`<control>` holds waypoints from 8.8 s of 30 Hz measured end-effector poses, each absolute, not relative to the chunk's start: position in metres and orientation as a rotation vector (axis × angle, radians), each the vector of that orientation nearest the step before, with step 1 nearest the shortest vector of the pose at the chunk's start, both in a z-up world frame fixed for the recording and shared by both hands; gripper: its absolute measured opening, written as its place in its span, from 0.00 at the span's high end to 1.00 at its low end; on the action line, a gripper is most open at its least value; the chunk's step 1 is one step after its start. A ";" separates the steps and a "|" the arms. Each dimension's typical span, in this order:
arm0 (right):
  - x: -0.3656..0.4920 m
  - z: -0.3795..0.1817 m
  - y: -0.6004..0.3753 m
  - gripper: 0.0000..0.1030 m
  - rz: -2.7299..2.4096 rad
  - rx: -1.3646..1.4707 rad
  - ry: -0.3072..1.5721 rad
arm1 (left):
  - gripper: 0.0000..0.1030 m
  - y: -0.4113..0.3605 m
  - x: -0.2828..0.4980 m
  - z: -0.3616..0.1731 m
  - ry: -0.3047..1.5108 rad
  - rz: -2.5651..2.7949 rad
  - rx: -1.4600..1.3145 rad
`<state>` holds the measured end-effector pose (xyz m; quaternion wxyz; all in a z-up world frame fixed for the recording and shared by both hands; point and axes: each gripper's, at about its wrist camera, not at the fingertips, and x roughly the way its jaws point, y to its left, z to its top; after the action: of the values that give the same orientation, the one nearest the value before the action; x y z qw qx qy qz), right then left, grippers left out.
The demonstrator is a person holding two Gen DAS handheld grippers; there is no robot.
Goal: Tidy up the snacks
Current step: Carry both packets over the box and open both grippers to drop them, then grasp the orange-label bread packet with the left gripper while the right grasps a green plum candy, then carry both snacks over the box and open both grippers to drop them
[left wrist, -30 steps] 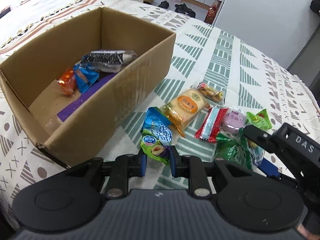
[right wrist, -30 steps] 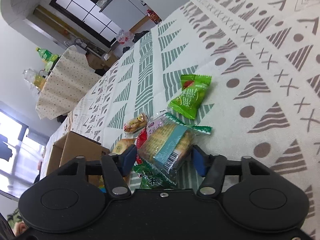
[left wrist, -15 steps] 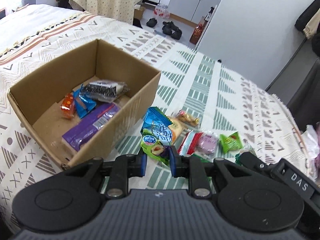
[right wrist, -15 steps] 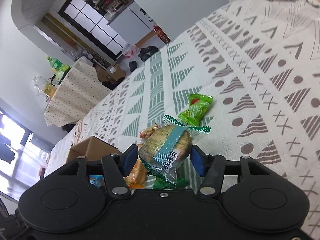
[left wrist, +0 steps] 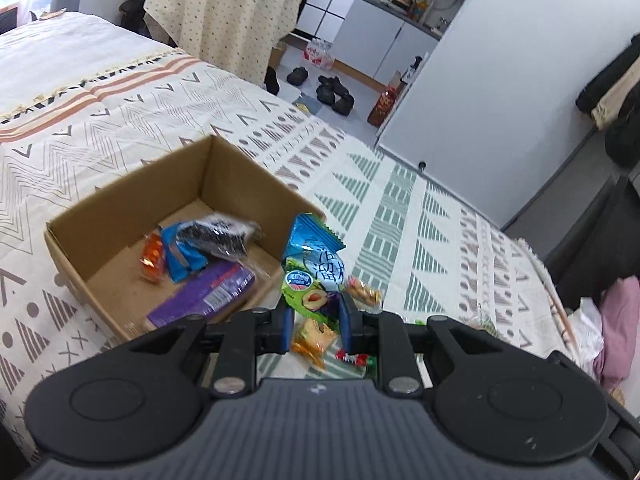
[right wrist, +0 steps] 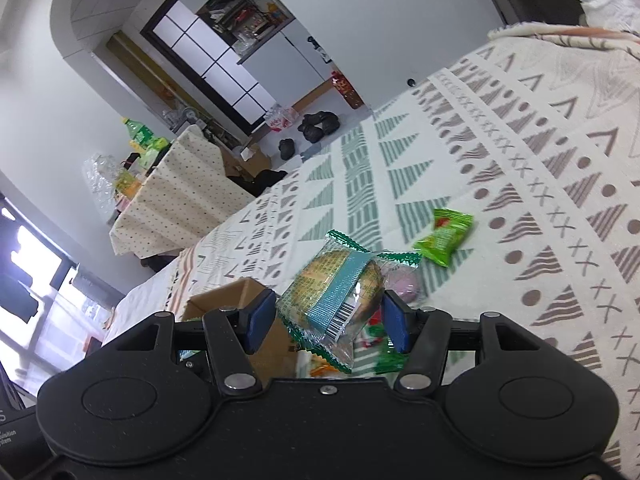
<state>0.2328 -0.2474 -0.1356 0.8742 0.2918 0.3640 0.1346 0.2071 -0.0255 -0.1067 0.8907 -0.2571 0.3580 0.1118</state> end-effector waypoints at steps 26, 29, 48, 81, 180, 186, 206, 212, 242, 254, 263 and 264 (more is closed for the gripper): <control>0.249 -0.108 -0.145 0.45 0.411 0.557 0.762 | 0.79 0.082 0.202 -0.103 0.764 0.410 -0.741; 0.251 -0.110 -0.135 0.45 0.420 0.554 0.771 | 0.75 0.087 0.203 -0.107 0.780 0.443 -0.745; 0.252 -0.118 -0.115 0.38 0.452 0.566 0.847 | 0.34 0.094 0.197 -0.112 0.802 0.568 -0.763; 0.212 -0.133 -0.268 0.00 0.222 0.520 0.795 | 0.06 -0.024 0.212 -0.121 0.856 0.311 -0.441; 0.255 -0.225 -0.269 0.58 0.271 0.366 1.009 | 0.35 -0.095 0.271 -0.215 0.998 0.313 -0.195; 0.254 -0.226 -0.268 0.69 0.259 0.338 1.009 | 0.66 -0.090 0.269 -0.220 1.030 0.325 -0.206; 0.225 -0.167 -0.254 0.72 0.190 0.385 0.897 | 0.67 -0.069 0.237 -0.150 0.876 0.229 -0.328; 0.224 -0.144 -0.240 0.72 0.202 0.373 0.846 | 0.67 -0.056 0.227 -0.131 0.824 0.205 -0.375; 0.262 -0.113 -0.128 0.72 0.339 0.342 0.795 | 0.67 0.070 0.244 -0.096 0.730 0.235 -0.624; 0.286 -0.124 -0.098 0.72 0.363 0.342 0.827 | 0.67 0.091 0.263 -0.128 0.829 0.303 -0.627; 0.296 -0.129 -0.090 0.68 0.385 0.365 0.820 | 0.54 0.103 0.256 -0.134 0.846 0.385 -0.675; 0.296 -0.130 -0.089 0.67 0.386 0.366 0.812 | 0.53 0.104 0.256 -0.134 0.847 0.394 -0.679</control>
<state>0.2965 -0.0894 -0.1303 0.8843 0.1761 0.3904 0.1857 0.2558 0.1037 -0.1337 0.8377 -0.3211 0.4006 0.1862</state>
